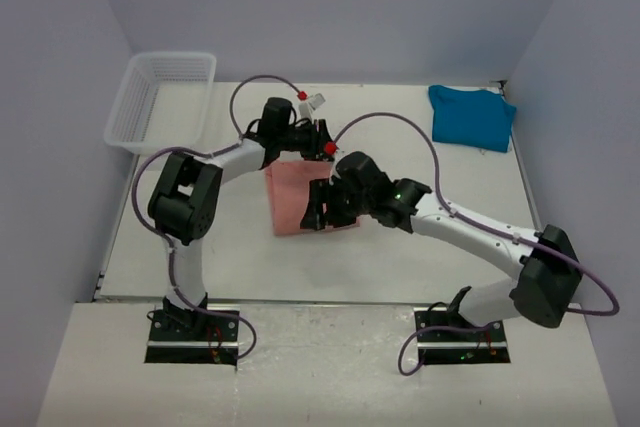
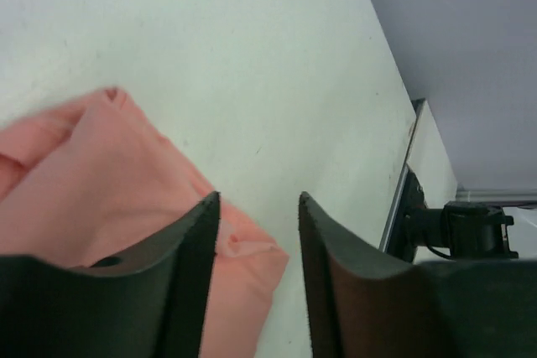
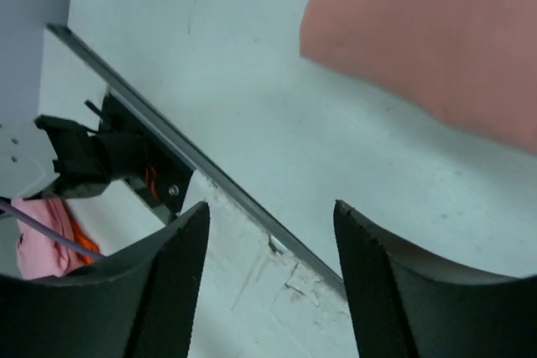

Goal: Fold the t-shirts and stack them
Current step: Fold the long partially folded tshirt into a neat square

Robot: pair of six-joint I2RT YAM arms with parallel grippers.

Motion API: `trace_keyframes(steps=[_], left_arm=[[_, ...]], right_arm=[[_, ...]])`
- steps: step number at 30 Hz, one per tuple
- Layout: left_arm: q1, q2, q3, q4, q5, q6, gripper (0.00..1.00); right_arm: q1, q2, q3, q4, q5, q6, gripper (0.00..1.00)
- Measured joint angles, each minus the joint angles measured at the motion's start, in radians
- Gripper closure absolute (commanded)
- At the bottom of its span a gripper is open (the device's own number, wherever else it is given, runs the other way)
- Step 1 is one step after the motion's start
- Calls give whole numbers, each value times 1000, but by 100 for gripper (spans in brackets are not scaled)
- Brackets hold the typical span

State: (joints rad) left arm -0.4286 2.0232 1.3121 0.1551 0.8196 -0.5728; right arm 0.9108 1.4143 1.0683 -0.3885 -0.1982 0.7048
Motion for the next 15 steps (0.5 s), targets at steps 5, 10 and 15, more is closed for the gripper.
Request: trace_keyframes(steps=[5, 10, 15], left_arm=[[-2, -130, 142, -99, -95, 24, 41], [-37, -231, 187, -221, -266, 46, 41], [-109, -247, 145, -328, -429, 47, 49]], right_arm=[[-228, -14, 33, -47, -2, -93, 24], [-403, 153, 113, -108, -16, -201, 21], [-476, 329, 166, -110, -89, -286, 20]])
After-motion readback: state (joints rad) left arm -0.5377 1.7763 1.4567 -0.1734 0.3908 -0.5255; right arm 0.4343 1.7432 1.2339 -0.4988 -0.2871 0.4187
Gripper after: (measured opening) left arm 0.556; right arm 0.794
